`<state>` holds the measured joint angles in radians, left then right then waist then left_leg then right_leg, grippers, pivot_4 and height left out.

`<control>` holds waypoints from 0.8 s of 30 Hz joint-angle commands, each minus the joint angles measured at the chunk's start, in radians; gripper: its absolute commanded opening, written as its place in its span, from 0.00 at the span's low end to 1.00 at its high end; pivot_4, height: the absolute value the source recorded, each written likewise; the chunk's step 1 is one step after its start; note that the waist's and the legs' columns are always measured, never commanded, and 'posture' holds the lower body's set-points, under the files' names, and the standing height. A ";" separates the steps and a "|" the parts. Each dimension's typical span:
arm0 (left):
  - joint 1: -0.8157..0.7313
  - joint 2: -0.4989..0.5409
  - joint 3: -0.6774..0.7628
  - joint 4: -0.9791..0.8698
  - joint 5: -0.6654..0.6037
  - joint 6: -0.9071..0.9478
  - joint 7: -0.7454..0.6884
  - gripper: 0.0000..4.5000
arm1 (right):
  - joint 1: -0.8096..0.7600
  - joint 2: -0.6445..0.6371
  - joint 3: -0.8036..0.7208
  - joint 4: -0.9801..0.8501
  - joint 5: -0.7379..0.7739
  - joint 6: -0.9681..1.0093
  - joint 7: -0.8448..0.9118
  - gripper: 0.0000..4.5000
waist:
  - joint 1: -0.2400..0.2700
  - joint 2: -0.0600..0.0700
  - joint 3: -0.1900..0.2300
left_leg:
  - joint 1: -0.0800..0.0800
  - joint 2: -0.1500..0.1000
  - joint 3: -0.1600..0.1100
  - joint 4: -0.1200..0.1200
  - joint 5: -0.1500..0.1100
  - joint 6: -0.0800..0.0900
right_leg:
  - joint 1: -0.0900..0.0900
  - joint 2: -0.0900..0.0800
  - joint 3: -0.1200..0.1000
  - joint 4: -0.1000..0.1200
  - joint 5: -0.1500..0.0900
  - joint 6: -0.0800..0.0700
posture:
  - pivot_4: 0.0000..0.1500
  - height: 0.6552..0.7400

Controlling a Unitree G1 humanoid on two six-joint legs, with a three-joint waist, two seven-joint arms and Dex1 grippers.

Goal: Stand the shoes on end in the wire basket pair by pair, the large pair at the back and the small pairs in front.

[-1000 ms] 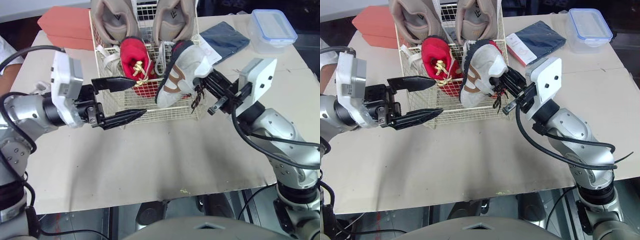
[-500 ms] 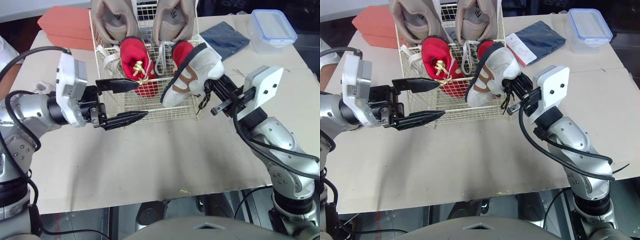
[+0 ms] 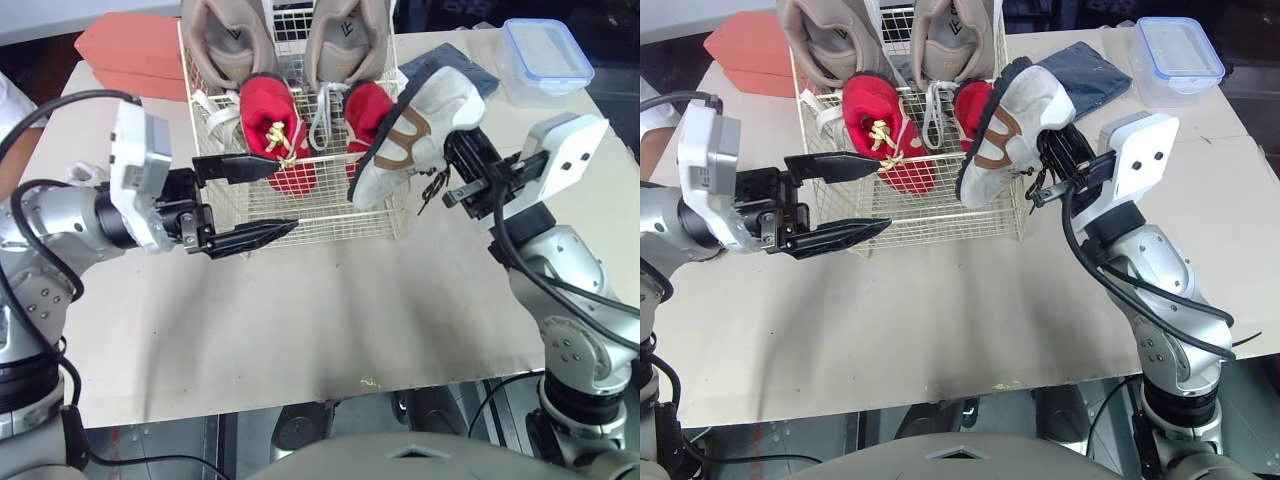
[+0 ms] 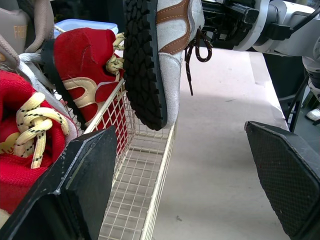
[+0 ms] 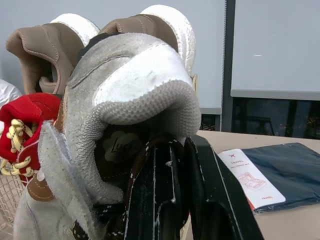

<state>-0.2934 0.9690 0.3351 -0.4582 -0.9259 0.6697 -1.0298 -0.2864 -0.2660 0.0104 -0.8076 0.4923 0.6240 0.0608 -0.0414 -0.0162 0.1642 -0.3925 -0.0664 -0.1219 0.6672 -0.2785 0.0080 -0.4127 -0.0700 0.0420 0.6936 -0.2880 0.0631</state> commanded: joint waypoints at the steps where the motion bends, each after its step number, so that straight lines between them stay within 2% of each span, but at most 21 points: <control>1: -0.022 0.000 0.014 0.002 -0.005 -0.020 -0.014 0.98 | -0.007 0.013 -0.027 -0.040 0.015 -0.072 0.036 0.00 | 0.000 0.000 0.000 | 0.000 0.000 0.000 0.000 0.000 0.000 | 0.000 0.000 0.000 0.000 0.000 0.000 | 1.00 1.00; 6: -0.051 -0.029 -0.014 0.010 0.011 -0.045 -0.019 0.98 | -0.056 0.002 -0.051 0.005 0.055 -0.121 0.120 0.00 | 0.001 0.000 0.000 | 0.000 0.000 0.000 0.000 0.000 0.000 | 0.000 0.000 0.000 0.000 0.000 0.000 | 1.00 1.00; 12: -0.097 -0.127 -0.102 -0.001 0.036 -0.078 0.018 0.98 | -0.161 0.010 -0.045 0.096 0.114 -0.117 0.192 0.00 | -0.002 0.000 0.000 | 0.000 0.000 0.000 0.000 0.000 0.000 | 0.000 0.000 0.000 0.000 0.000 0.000 | 1.00 1.00; 19: -0.167 -0.233 -0.212 0.003 0.110 -0.080 0.110 0.98 | -0.228 0.039 -0.041 0.147 0.199 -0.089 0.224 0.00 | 0.000 0.000 0.000 | 0.000 0.000 0.000 0.001 0.000 0.000 | 0.000 0.000 0.000 0.001 0.000 0.000 | 1.00 1.00; 24: -0.220 -0.289 -0.235 0.043 0.158 -0.093 0.166 0.98 | -0.248 0.036 -0.036 0.167 0.233 -0.081 0.244 0.00 | -0.003 0.000 0.000 | 0.000 0.000 0.000 0.001 0.000 0.000 | 0.000 0.000 0.000 0.001 0.000 0.000 | 1.00 1.00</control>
<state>-0.4929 0.6847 0.0931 -0.4134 -0.7792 0.5964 -0.8824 -0.5019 -0.2307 -0.0154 -0.6126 0.6981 0.5542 0.2937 -0.0445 -0.0163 0.1641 -0.3926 -0.0666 -0.1220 0.6680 -0.2784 0.0080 -0.4132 -0.0698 0.0420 0.6944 -0.2880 0.0632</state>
